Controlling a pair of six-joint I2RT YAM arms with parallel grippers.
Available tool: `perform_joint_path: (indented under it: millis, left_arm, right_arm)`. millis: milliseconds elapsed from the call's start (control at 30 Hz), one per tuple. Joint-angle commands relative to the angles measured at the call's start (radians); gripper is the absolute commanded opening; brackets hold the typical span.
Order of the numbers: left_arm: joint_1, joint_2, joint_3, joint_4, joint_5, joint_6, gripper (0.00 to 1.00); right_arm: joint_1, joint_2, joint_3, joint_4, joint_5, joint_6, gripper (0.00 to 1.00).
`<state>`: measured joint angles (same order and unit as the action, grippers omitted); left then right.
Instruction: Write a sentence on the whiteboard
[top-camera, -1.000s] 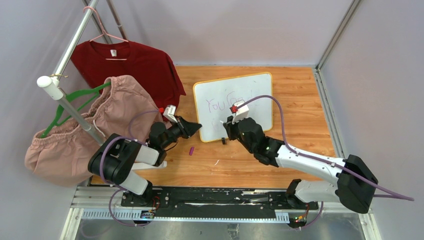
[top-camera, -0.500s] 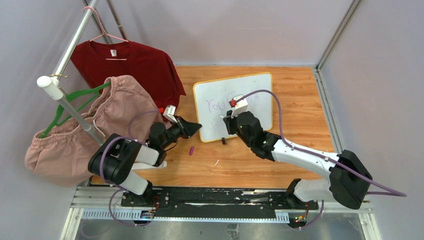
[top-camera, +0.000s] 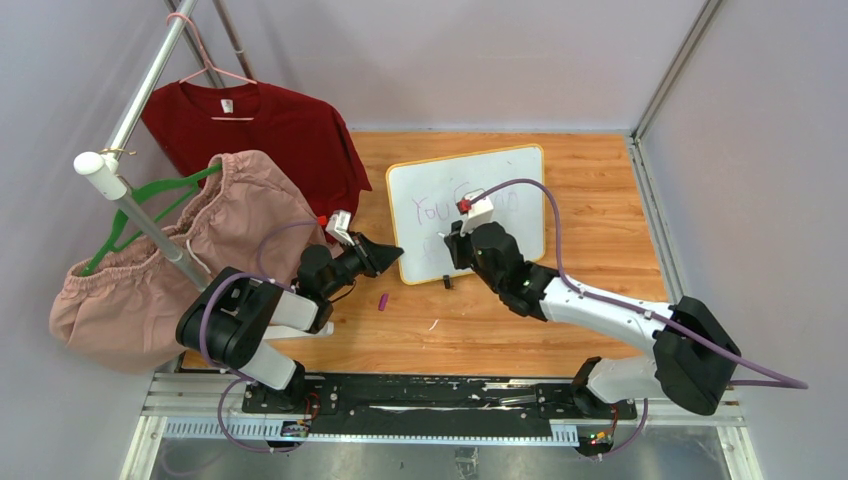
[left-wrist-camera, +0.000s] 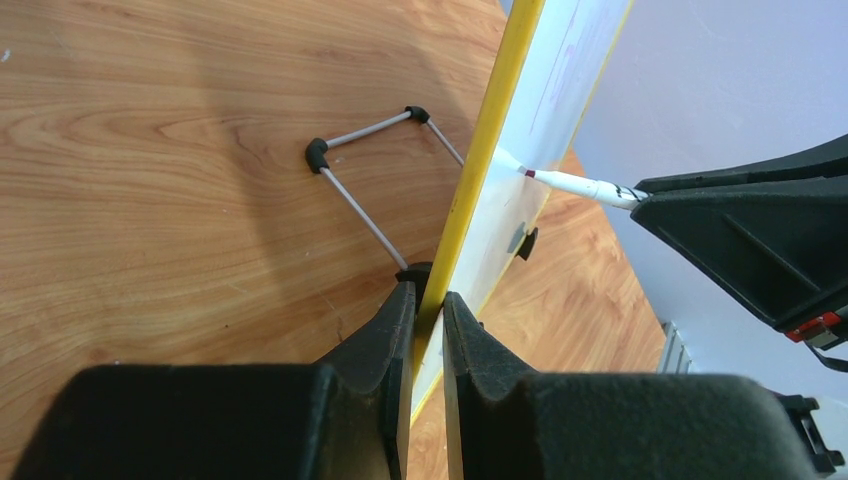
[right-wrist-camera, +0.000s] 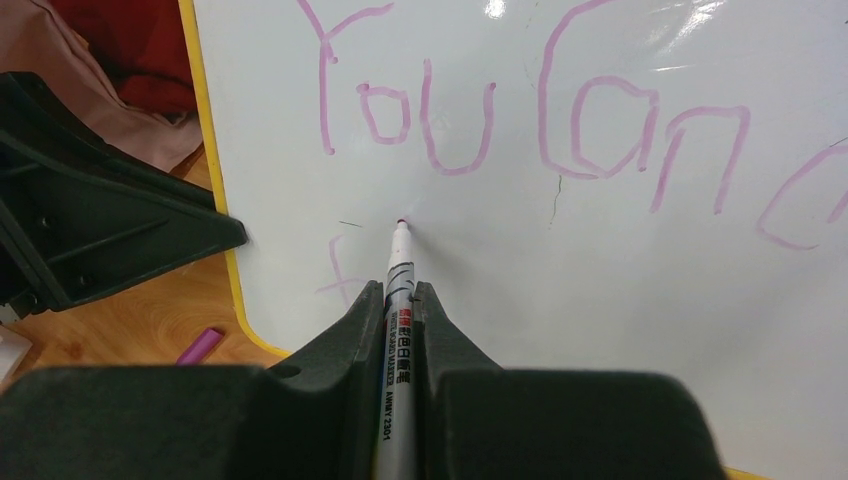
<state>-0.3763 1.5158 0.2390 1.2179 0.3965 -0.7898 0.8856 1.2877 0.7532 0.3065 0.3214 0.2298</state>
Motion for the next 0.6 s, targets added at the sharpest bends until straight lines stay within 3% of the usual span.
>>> perform_joint_path:
  millis: [0,567]
  left_arm:
    - [-0.006,-0.006,-0.005,0.08,-0.001,-0.011,0.0]
    - [-0.006,-0.014,-0.007,0.08,0.002,-0.011,0.0]
  right_arm:
    - [-0.016,0.005,-0.036,-0.01,0.008,0.028,0.0]
    - [-0.013,-0.019,-0.132,-0.041,-0.017,0.085,0.0]
